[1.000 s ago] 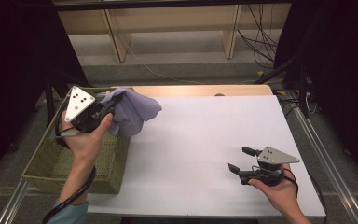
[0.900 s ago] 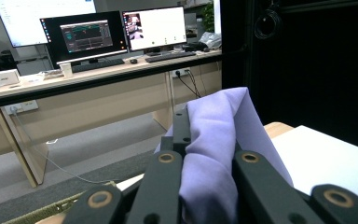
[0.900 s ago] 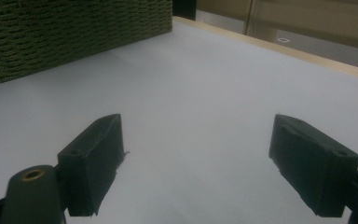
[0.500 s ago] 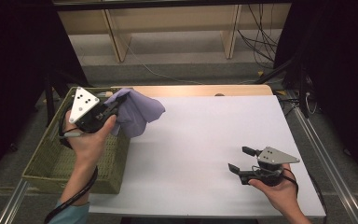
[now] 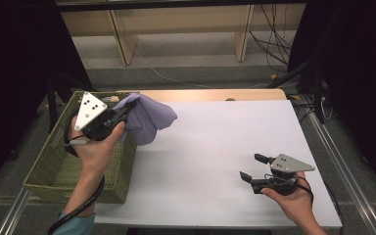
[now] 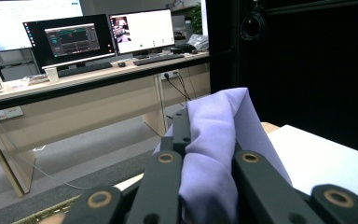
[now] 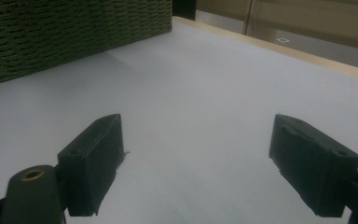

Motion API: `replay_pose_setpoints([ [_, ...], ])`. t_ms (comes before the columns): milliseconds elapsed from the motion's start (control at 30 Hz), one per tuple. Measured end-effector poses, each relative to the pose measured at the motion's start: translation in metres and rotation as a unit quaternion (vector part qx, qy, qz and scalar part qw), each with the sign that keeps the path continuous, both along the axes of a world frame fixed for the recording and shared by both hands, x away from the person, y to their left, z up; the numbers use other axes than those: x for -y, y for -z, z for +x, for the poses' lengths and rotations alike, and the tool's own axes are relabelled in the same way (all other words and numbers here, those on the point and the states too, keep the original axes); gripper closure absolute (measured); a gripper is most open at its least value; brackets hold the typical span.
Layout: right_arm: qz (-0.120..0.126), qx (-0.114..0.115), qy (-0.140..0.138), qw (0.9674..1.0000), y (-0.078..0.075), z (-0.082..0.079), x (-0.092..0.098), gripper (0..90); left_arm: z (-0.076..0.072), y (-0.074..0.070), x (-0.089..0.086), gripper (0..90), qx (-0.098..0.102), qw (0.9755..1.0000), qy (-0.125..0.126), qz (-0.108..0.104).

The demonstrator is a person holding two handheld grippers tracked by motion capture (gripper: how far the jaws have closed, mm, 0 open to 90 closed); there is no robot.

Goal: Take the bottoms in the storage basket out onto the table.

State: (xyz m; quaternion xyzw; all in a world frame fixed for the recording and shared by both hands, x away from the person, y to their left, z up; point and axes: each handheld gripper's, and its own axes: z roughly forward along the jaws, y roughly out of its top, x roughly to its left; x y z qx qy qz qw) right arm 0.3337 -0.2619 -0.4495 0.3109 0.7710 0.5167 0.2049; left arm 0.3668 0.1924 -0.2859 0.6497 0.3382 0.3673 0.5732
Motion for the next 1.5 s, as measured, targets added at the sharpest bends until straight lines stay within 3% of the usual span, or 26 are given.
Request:
replay_pose_setpoints([
  [1500, 0.000, 0.000, -0.001, 1.0000, 0.000, 0.000, 0.000, 18.7, -0.004, 0.001, 0.021, 84.6, 0.000, 0.9995, 0.031, 0.010],
])
